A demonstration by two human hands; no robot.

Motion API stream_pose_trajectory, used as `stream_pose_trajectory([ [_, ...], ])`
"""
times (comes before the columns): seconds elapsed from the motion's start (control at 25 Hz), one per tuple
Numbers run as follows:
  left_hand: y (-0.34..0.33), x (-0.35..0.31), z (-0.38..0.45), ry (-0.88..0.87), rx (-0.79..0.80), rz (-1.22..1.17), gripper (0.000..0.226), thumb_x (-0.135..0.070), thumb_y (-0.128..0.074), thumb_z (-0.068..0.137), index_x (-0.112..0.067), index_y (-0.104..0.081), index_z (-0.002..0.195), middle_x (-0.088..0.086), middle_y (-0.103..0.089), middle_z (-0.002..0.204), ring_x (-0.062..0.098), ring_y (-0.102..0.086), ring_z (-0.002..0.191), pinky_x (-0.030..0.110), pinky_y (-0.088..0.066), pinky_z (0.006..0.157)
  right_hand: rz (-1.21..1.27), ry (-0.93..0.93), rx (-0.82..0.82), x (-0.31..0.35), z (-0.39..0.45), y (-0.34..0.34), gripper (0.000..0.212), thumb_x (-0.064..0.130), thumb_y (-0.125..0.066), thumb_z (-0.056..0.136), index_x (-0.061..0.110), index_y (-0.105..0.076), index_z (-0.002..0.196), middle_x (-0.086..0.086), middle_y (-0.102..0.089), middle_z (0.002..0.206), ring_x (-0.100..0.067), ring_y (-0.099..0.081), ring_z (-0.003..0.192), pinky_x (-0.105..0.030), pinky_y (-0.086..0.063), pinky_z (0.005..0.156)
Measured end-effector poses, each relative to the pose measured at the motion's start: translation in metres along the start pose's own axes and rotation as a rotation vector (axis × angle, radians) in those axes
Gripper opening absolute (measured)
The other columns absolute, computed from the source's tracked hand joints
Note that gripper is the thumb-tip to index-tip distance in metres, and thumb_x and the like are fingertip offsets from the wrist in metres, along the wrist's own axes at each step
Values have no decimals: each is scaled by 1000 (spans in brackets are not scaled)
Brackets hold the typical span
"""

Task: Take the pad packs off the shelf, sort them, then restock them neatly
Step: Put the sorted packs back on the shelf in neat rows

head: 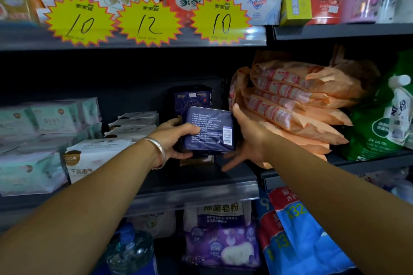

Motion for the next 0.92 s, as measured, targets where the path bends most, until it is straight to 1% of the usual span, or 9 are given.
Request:
stream_pose_trajectory([
  [0.08,4,-2,2,-104,29,36,71,3,-70,75,-24,-42,135,6,-51,132,25,-58,109,42,-55,80,152,-101,55,-5,0,-4,73,76,-34,81,21,-53,125,-17,-57,125,-45,-52,115,-63,-49,73],
  [0.16,7,1,3,-149,119,109,96,10,-72,70,-34,-29,143,0,-36,145,22,-46,126,35,-58,79,181,-70,32,-6,3,-3,56,64,-42,88,18,-58,116,-15,-64,116,-38,-58,107,-60,-48,81],
  [0.24,5,5,-1,-131,221,61,101,2,-78,68,-41,-26,143,-13,-27,148,16,-32,134,40,-57,80,141,29,-19,-5,8,2,32,41,-54,91,16,-58,110,-12,-66,109,-32,-62,99,-56,-49,86],
  [0.32,8,4,-2,-143,232,-77,97,-14,-82,67,-40,-27,143,-17,-28,147,15,-38,131,49,-55,80,87,152,-31,-3,12,7,24,26,-61,88,14,-59,108,-10,-67,104,-26,-64,91,-47,-53,81],
  [0.4,14,2,1,-218,150,-126,84,-1,-66,78,-34,-28,144,-13,-29,149,13,-52,117,45,-55,77,53,228,-16,0,13,6,19,14,-62,85,15,-60,104,-5,-69,95,-21,-65,84,-38,-54,72],
  [0.56,22,4,4,-254,41,-60,87,23,-55,78,-25,-27,145,-14,-39,141,15,-58,107,31,-55,78,-90,323,22,5,10,5,61,-16,-60,75,20,-49,122,-5,-66,105,-24,-62,99,-35,-51,87],
  [0.68,25,17,8,-169,0,90,87,24,-59,74,-15,-30,145,-2,-39,144,22,-50,122,29,-52,83,-270,284,23,-10,14,3,100,-29,-58,66,31,-28,140,-3,-59,116,-22,-58,107,-34,-52,87],
  [0.8,17,34,8,-82,4,289,87,20,-65,71,-8,-28,145,11,-42,144,19,-46,121,31,-43,96,-460,185,-52,-32,26,5,116,-25,-65,66,30,-7,150,-7,-51,132,-27,-52,117,-45,-47,99],
  [0.92,15,42,13,-52,5,300,92,15,-69,71,-9,-22,147,12,-45,139,20,-49,117,31,-42,98,-506,165,-106,-33,27,9,118,-13,-75,66,26,-3,151,-8,-48,134,-23,-50,117,-42,-42,104],
])
Point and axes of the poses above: each hand's wrist, its own z-axis towards the middle knuckle, its own y-axis out of the back of the hand, x = y × z, the point moved 7 cm from there along z, towards the middle knuckle
